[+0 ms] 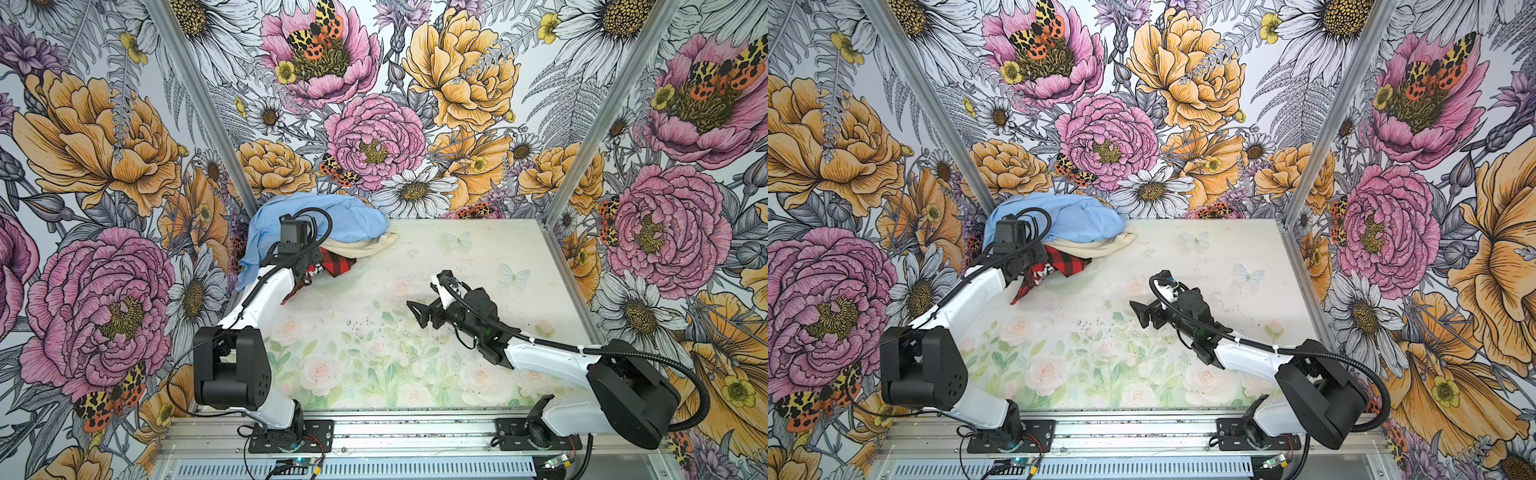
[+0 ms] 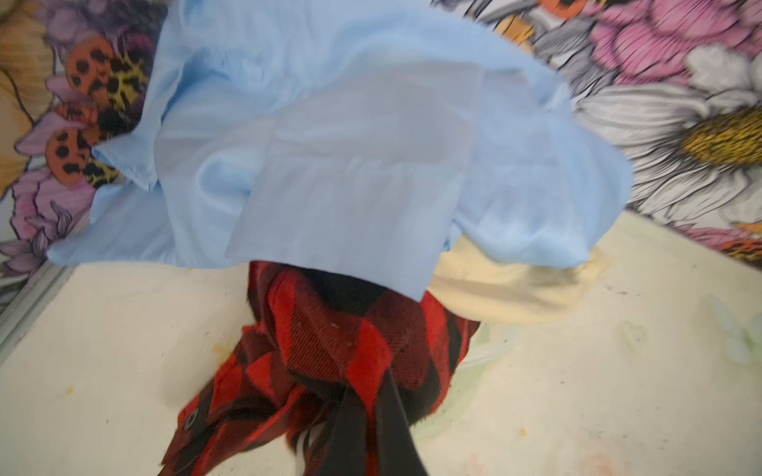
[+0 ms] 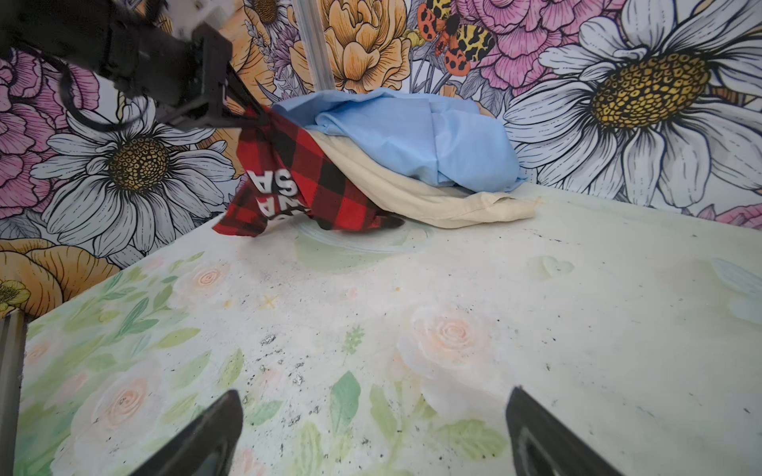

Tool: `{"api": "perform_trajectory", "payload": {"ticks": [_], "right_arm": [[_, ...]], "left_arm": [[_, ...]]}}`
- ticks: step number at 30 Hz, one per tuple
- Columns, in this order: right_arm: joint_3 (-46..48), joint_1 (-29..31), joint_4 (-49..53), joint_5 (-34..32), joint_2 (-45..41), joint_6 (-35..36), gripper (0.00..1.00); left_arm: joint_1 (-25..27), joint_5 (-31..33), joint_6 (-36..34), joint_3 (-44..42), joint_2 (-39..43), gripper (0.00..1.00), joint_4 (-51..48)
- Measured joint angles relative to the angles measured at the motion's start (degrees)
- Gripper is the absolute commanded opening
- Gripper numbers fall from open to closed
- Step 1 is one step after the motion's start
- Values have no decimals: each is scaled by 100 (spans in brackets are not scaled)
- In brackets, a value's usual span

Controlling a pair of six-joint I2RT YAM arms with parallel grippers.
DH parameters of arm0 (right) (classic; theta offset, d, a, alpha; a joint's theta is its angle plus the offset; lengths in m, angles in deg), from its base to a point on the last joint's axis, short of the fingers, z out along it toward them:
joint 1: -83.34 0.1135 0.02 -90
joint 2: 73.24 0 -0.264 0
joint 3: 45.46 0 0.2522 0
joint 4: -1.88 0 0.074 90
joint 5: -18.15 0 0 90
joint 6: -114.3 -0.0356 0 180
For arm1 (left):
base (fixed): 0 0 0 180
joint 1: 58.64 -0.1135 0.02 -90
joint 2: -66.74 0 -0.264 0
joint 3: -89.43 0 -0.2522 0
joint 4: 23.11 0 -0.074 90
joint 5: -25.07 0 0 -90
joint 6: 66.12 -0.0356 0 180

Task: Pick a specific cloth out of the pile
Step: 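Lift the plaid shirt and carry it across toward the right gripper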

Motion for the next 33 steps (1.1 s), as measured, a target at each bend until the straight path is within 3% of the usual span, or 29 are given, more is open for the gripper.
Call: {"api": "perform_trajectory", "payload": {"ticks": [8,13,18,24,30,33], "right_arm": [[7,-557,74,-114,61,-470,99],[229,-872,240,-514,-341,-713,99],[728,-1167,348,-1187,-1384,-837,100],[1161,-1333,457,-1814,-2542,-815,99],[1305,-1357,557,-2135,-3014,-756,100],[1303,-1375,621,-2223,-2942,-761,99]], "left_arm": [[-20,-575,2,4673,-752,0,-1676],[713,-1320,164,6262,-774,0,-1814],[2271,-1622,-52,6537,-1139,0,-1829],[3766,-1427,-525,6876,-2514,0,-2061],[4242,-557,-822,6478,-2962,8,-2413],[3993,-201,-848,5716,-2761,35,-2317]]}}
